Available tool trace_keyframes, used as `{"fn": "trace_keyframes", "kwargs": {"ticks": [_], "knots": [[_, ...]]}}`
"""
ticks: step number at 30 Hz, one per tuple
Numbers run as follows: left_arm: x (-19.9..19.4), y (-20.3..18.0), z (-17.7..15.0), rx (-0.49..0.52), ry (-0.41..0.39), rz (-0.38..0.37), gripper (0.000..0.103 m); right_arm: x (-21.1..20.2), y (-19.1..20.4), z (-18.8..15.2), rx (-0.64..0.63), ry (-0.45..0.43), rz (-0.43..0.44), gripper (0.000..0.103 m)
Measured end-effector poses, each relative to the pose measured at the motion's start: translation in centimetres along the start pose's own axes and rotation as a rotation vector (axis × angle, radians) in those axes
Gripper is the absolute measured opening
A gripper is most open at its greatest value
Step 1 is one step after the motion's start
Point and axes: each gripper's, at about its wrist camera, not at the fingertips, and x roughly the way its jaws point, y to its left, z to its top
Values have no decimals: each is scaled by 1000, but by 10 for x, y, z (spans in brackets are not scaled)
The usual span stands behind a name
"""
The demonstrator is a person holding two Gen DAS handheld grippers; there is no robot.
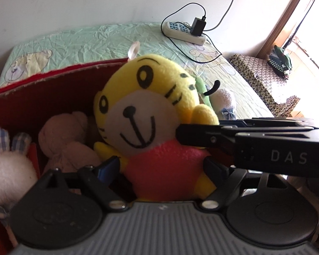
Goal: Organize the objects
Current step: 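Lower the tiger into the red box and open the right gripper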
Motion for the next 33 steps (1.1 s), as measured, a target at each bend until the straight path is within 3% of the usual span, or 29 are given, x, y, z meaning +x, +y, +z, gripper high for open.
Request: {"fn": "trace_keyframes", "kwargs": {"ticks": [15,33], "knots": [[3,-8,-2,-18,9,93,100,-3,-3,-7,-14,-59,29,33],[4,-25,-5,-2,8,188,103,-8,-8,-13,-18,-88,72,33]]}}
